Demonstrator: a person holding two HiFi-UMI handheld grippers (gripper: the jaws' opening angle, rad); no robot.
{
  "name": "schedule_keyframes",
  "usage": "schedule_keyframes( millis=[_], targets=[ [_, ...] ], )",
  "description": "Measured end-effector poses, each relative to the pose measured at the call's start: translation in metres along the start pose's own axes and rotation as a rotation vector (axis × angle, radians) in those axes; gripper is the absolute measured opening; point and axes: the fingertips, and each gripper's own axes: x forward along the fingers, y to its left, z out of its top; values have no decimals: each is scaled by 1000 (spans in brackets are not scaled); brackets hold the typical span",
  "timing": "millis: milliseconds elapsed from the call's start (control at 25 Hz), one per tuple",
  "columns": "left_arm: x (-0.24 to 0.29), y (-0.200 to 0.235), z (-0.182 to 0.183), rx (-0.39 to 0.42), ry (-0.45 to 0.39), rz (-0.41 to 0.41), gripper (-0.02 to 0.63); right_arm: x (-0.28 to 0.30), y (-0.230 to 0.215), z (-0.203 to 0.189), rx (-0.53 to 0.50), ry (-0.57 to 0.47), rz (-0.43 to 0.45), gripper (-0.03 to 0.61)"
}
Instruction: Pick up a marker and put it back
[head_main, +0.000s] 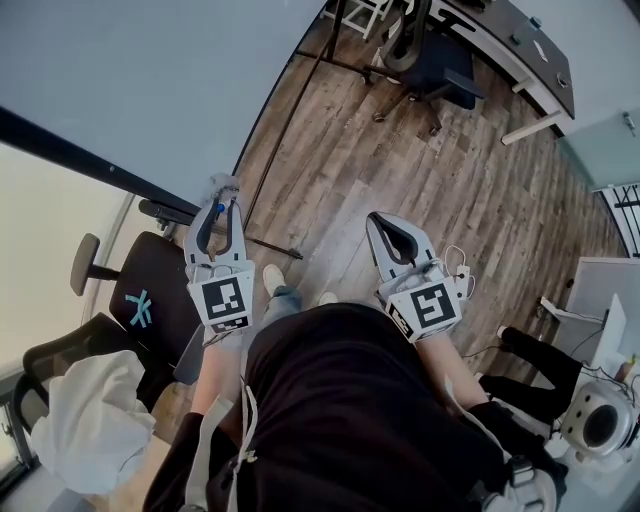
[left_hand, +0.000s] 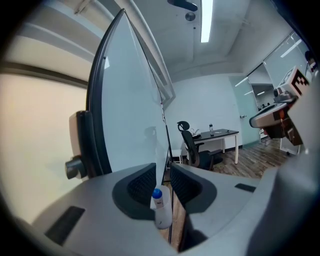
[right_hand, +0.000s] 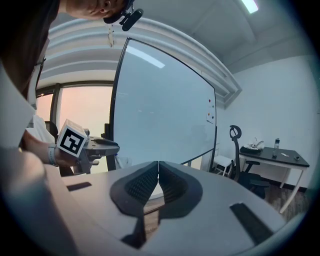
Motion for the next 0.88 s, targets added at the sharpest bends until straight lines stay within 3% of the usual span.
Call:
schedule_keyframes(
  millis=[520,880],
  targets=[
    [3,-49,67,6,-155,-138,81,-30,-26,7,25,-55,-76,15],
    [10,-113,88,6,-182,-339,81,-69,-51,2,49,-69,-203,15]
  ],
)
